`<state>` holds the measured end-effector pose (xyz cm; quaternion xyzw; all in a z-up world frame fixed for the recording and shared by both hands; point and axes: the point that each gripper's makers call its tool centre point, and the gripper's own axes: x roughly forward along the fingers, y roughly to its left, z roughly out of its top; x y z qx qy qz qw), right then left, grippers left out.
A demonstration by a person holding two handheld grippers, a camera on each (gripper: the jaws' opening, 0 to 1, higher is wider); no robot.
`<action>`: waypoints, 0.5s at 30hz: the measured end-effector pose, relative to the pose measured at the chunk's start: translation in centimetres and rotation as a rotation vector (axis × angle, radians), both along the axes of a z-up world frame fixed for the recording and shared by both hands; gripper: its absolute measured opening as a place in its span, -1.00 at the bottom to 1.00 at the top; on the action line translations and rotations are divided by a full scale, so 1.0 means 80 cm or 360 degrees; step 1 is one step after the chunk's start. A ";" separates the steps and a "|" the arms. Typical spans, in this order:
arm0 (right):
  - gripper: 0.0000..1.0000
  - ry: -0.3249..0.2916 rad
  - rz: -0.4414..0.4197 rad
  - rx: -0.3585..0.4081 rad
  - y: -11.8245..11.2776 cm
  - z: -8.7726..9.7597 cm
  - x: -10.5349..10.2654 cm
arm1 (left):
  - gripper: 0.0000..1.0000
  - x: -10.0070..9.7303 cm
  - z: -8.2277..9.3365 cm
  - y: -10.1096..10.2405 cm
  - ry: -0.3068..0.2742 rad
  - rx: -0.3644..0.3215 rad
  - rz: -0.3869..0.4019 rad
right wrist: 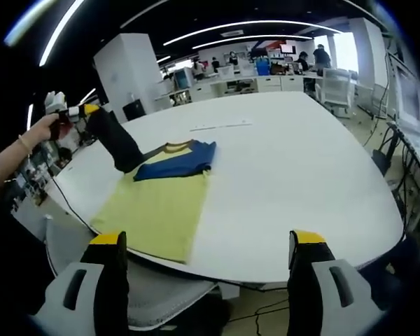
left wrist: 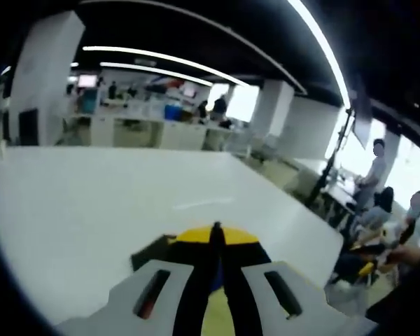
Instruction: Fold the garment on the visible template until the final outline fits inside the template.
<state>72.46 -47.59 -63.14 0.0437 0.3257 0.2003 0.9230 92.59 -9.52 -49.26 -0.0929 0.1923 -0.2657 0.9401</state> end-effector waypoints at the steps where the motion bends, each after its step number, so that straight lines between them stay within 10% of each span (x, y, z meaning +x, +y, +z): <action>1: 0.91 0.0001 -0.0004 -0.0001 -0.002 0.000 0.000 | -1.00 0.002 -0.002 -0.005 0.0004 0.0000 -0.0010; 15: 0.91 0.0004 -0.0065 0.0003 -0.021 0.000 -0.007 | -1.00 0.016 -0.033 -0.059 0.0091 0.0015 -0.0104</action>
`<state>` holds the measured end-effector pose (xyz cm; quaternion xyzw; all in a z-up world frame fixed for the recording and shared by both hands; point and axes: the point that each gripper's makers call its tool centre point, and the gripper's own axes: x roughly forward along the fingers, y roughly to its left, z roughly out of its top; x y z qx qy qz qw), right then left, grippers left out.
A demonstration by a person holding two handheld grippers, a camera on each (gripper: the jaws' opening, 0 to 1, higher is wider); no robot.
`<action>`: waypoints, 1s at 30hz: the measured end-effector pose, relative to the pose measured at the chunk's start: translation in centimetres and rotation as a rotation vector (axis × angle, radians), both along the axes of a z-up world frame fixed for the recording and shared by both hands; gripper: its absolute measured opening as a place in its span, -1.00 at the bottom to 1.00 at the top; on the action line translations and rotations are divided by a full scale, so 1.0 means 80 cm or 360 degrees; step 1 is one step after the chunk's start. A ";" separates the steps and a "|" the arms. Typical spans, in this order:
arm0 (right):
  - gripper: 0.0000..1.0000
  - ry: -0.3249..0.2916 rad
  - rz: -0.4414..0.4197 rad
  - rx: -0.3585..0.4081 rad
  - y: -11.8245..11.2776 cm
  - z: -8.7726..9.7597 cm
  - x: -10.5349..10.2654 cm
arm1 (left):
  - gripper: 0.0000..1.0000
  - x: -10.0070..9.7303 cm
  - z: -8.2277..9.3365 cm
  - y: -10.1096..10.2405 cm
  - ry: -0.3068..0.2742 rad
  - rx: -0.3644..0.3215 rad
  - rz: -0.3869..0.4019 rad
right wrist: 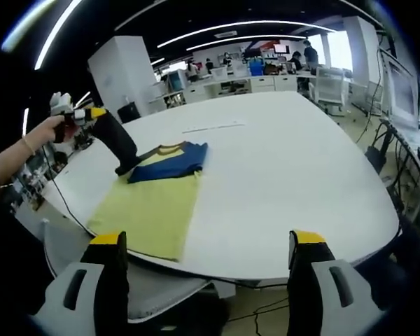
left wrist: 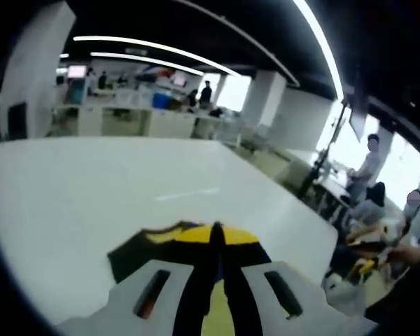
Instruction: Fold the garment on the visible template until the final outline fits inside the template.
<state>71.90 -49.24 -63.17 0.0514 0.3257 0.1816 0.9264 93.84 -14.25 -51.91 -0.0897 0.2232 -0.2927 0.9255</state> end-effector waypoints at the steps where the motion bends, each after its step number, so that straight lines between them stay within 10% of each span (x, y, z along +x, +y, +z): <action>1: 0.91 0.0001 -0.0008 0.0002 -0.002 0.000 -0.001 | -1.00 0.001 -0.004 -0.003 0.0007 0.0006 -0.0006; 30: 0.91 0.0016 -0.0086 0.0021 -0.021 -0.006 -0.010 | -1.00 0.020 -0.086 -0.061 0.0175 0.0140 -0.0083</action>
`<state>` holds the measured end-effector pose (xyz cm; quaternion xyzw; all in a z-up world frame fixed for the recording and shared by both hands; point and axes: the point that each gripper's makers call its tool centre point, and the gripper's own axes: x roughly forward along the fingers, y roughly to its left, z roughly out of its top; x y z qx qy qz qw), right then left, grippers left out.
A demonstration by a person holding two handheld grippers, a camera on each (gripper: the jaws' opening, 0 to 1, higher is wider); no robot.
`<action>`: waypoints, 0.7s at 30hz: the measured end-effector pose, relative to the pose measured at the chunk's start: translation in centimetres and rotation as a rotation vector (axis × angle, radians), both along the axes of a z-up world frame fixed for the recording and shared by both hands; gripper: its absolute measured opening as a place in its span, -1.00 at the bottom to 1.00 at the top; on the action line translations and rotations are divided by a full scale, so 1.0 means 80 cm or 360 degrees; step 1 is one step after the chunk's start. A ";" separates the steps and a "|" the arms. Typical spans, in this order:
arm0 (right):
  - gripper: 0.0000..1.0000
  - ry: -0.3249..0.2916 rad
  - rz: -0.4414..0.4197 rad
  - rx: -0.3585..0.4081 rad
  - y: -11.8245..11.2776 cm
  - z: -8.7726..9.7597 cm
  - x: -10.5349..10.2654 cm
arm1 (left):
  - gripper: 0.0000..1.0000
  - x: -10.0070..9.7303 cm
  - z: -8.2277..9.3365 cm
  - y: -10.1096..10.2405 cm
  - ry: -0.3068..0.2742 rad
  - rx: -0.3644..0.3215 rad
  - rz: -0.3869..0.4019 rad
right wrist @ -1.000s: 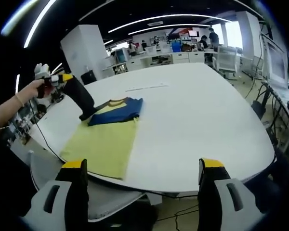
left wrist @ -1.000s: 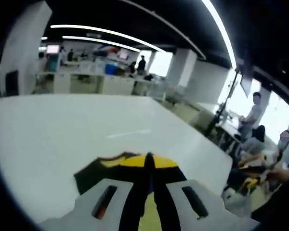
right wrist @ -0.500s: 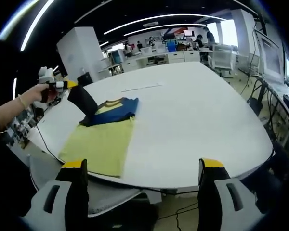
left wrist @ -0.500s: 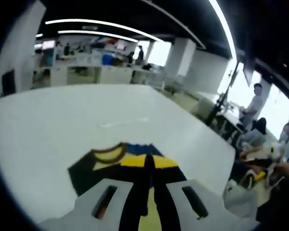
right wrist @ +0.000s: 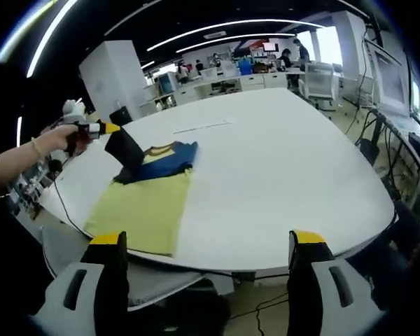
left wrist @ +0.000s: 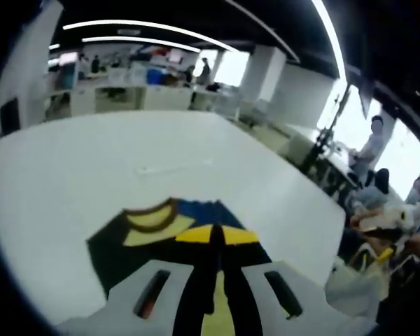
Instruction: Fold the garment on the visible template until the final outline fits inside the template.
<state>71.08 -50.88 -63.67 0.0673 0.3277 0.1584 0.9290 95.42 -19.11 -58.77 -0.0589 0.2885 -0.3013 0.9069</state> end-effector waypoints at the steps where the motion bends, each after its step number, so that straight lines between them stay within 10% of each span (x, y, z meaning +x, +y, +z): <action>1: 0.91 -0.0001 0.0000 -0.0001 -0.001 0.000 0.000 | -1.00 0.001 -0.002 -0.003 0.0007 0.0003 -0.0004; 21: 0.91 0.0001 0.0038 0.0012 0.005 -0.003 0.004 | -1.00 -0.001 -0.057 -0.050 0.0140 0.0012 0.0003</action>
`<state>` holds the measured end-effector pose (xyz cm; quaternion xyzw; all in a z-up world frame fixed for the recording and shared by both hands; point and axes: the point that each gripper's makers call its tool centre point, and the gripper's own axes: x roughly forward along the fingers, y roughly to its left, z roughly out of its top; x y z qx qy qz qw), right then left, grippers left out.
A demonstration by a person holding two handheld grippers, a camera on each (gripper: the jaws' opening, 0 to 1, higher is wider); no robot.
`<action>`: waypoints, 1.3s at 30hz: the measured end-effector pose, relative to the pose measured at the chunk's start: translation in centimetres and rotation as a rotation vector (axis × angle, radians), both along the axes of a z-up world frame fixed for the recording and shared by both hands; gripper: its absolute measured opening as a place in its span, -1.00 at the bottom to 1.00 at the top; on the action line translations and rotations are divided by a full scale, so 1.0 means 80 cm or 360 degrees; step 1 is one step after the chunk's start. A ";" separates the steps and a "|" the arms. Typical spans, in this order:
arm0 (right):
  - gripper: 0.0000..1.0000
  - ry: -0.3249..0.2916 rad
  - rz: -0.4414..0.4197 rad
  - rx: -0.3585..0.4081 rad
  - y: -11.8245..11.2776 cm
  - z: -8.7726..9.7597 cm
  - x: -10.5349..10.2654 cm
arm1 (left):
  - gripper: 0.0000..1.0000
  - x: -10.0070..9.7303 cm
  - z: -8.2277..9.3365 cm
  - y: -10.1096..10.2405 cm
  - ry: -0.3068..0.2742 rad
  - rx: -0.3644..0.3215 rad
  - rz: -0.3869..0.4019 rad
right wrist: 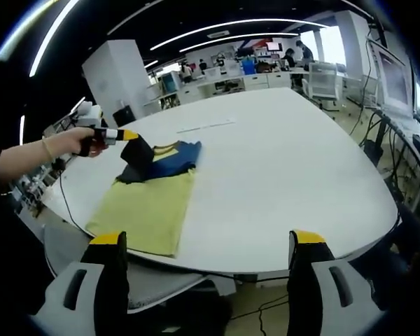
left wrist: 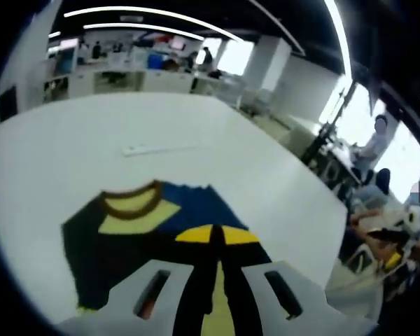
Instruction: Fold the garment on the visible template until the final outline fits inside the template.
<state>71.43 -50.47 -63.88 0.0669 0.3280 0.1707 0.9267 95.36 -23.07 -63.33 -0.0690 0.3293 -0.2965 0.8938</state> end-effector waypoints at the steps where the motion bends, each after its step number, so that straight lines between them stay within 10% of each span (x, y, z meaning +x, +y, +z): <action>1: 0.91 0.0000 -0.0002 0.0004 -0.001 0.000 0.000 | -1.00 0.000 -0.002 -0.001 0.0010 -0.0002 0.0009; 39: 0.91 0.0064 -0.0095 -0.0006 -0.045 -0.015 -0.024 | -1.00 0.009 -0.081 -0.086 0.0202 0.0018 0.0062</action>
